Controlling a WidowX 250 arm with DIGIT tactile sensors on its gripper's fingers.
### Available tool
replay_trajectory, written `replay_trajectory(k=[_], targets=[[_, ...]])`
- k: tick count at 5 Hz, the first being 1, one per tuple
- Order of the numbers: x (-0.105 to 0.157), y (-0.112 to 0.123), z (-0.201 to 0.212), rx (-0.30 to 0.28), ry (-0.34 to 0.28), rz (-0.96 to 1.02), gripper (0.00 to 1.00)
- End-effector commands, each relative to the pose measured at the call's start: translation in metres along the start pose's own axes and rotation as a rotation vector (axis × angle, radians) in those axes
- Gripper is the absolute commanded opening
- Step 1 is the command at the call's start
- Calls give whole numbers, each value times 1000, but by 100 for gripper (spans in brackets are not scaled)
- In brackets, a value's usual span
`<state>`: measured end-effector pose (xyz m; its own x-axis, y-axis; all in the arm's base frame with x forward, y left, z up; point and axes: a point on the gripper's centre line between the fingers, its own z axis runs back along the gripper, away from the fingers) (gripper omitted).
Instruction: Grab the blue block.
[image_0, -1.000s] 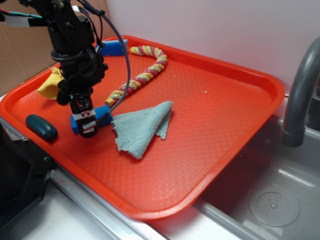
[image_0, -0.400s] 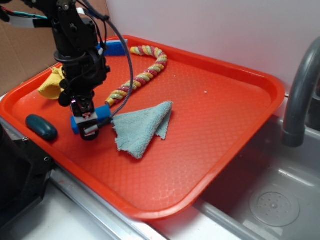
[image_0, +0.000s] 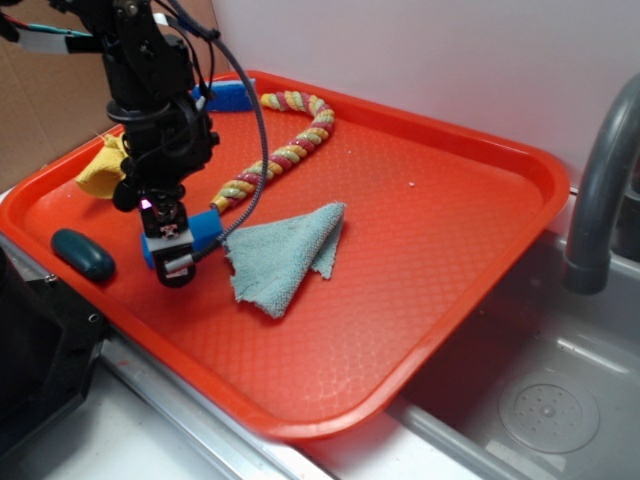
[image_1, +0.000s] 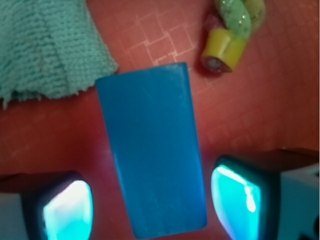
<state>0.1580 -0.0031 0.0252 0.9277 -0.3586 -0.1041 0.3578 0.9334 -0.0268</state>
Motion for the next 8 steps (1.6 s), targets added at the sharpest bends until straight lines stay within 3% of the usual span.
replay_trajectory(k=[1,2,5,6,7,8], targets=[[7,12,2,-20,22,12,56],[11,30,-1,-29,29,37,100],[11,30,-1,-29,29,37,100],[12,25,-13,-6,59,12,100],[16,18,-18,37,94,-4,0],[16,18,-13,44,90,-4,0]])
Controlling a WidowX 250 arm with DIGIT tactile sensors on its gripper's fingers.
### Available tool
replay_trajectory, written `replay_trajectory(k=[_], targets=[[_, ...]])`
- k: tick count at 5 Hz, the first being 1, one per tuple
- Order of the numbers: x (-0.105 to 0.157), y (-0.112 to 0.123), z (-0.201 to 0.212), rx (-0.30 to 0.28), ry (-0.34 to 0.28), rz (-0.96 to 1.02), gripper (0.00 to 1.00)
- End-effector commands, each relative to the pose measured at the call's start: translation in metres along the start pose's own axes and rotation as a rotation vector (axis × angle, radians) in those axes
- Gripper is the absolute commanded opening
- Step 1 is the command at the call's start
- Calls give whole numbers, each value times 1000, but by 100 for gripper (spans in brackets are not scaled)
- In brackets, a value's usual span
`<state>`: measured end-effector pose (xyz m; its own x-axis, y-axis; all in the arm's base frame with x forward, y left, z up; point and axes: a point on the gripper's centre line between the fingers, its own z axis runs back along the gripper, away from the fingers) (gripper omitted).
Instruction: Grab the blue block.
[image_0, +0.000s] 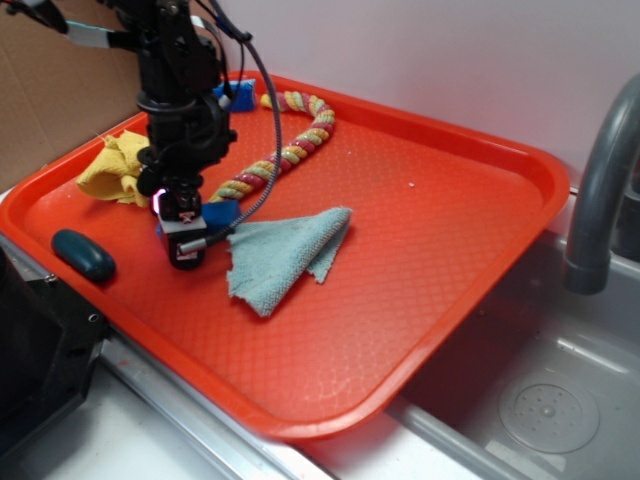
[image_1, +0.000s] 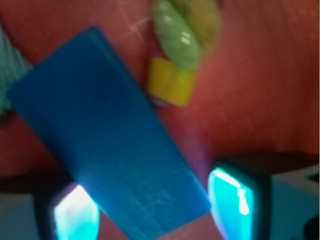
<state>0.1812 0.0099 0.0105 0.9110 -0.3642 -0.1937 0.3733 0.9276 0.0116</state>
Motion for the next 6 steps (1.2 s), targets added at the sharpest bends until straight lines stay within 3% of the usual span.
replay_trajectory(k=[1,3,4,6], targets=[[-6,-3,20,-10,-15,39,0],[-39,-14,115,47,-151,242,0],[-61,-10,162,11,-125,392,0],[-86,-6,185,-1,-146,551,0]])
